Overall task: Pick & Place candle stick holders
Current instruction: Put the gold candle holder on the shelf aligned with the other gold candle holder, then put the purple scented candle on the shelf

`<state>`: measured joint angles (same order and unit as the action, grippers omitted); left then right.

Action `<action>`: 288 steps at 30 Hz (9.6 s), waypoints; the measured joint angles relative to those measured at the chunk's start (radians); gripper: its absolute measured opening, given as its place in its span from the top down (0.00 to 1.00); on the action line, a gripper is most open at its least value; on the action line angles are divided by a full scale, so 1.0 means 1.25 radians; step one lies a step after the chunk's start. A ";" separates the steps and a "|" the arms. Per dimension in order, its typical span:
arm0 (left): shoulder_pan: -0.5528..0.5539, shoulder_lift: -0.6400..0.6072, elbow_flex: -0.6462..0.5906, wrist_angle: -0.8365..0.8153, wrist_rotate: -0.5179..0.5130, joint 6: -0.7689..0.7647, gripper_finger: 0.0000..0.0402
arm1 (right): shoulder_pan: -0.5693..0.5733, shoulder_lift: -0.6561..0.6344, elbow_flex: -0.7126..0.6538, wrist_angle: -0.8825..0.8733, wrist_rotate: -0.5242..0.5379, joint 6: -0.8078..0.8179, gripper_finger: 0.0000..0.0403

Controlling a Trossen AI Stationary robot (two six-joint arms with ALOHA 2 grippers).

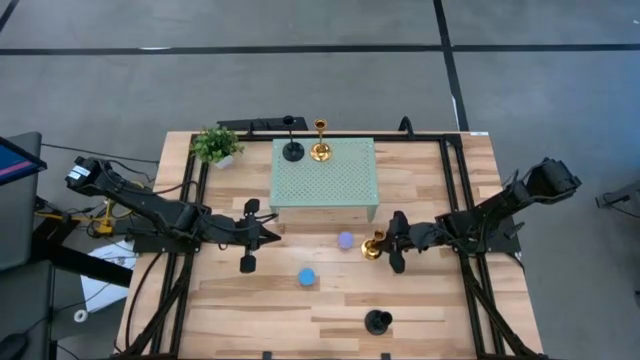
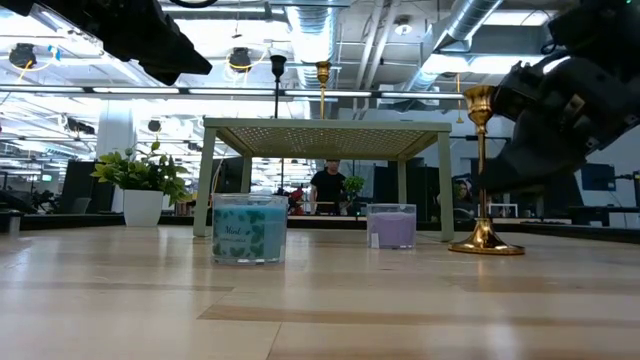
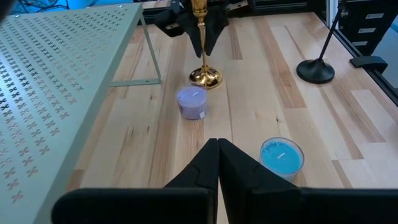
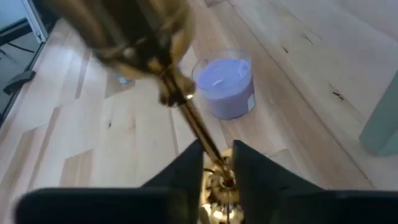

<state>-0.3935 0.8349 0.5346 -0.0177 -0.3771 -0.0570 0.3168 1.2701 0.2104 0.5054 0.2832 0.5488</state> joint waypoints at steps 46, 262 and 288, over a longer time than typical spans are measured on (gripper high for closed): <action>0.000 0.000 0.000 -0.003 0.000 0.000 0.98 | -0.268 0.069 0.650 -0.470 -0.213 -0.500 1.00; 0.000 0.000 0.000 -0.003 0.000 -0.001 0.98 | -0.064 0.388 0.806 -0.874 -0.382 -0.341 0.87; 0.000 0.000 0.000 -0.002 0.000 0.000 0.98 | -0.121 0.389 0.737 -0.834 -0.394 0.483 0.87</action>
<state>-0.3931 0.8352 0.5346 -0.0208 -0.3767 -0.0574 0.1655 1.7569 1.1320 -0.5375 -0.2089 1.1519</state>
